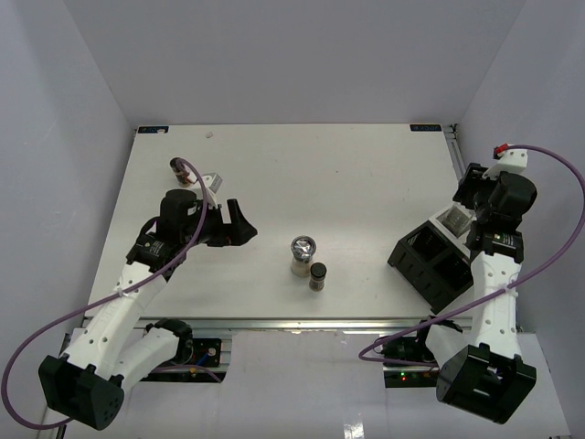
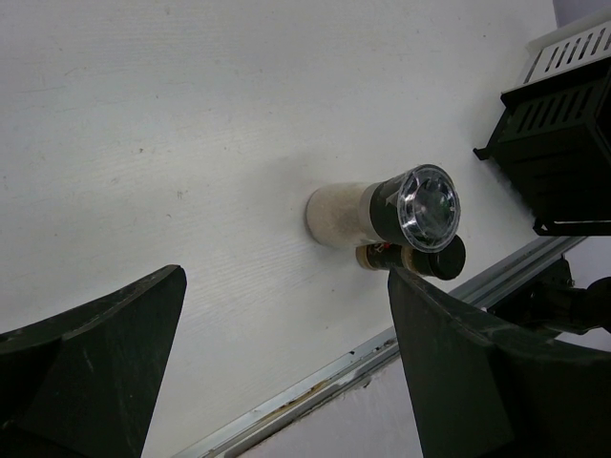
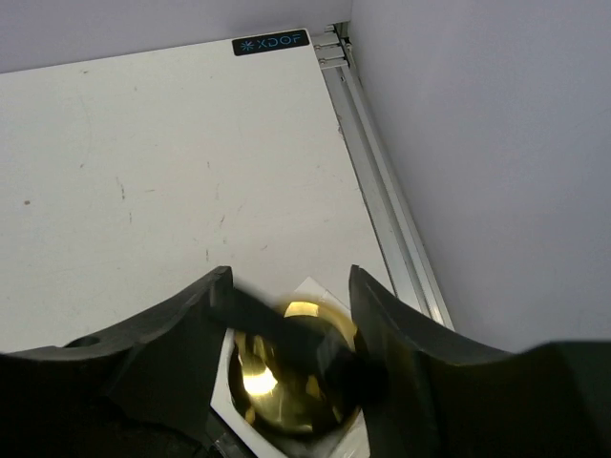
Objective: Organize the condiment bottles
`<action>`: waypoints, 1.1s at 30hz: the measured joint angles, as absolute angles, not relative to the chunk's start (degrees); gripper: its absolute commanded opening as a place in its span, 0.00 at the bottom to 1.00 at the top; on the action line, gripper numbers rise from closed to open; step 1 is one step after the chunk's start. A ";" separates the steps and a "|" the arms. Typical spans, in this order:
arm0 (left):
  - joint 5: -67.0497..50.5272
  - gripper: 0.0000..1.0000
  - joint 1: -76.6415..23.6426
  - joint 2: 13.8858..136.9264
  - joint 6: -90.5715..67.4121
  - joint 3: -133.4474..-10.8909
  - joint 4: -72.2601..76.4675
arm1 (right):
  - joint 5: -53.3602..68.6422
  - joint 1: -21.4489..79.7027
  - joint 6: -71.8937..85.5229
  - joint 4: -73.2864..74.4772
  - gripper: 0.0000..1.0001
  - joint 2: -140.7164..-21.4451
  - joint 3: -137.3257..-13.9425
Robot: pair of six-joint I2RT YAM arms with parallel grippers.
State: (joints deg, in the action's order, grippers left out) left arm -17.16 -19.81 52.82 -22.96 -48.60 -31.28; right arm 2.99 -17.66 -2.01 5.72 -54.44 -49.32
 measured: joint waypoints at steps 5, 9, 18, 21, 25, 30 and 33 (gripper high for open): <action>-17.15 0.98 -19.81 50.69 -22.96 -48.70 -32.40 | 3.10 -17.65 -1.38 6.03 0.83 -54.33 -49.38; -17.17 0.98 -19.81 49.92 -22.98 -49.25 -33.24 | 3.34 -17.65 -0.83 8.12 0.87 -54.41 -51.23; -17.17 0.98 -19.81 49.16 -23.36 -52.25 -34.92 | 5.13 -17.65 -0.40 18.25 0.98 -56.08 -64.33; -17.17 0.98 -19.81 48.92 -23.50 -52.95 -35.48 | 5.11 -17.65 -0.43 22.54 0.98 -57.66 -70.16; -17.15 0.98 -19.81 48.76 -23.99 -53.10 -35.81 | 6.96 -17.65 -0.23 27.65 0.98 -59.58 -76.24; -17.13 0.98 -19.81 49.59 -25.11 -53.75 -35.87 | 12.39 -15.11 2.03 30.98 0.94 -61.80 -82.00; -16.85 0.98 -19.81 51.34 -26.19 -54.36 -35.20 | 12.44 -7.43 2.78 32.61 0.94 -63.36 -85.78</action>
State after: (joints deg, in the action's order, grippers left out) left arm -16.85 -19.81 51.34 -26.19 -54.36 -35.20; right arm 12.44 -7.43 2.78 32.61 -63.36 -85.78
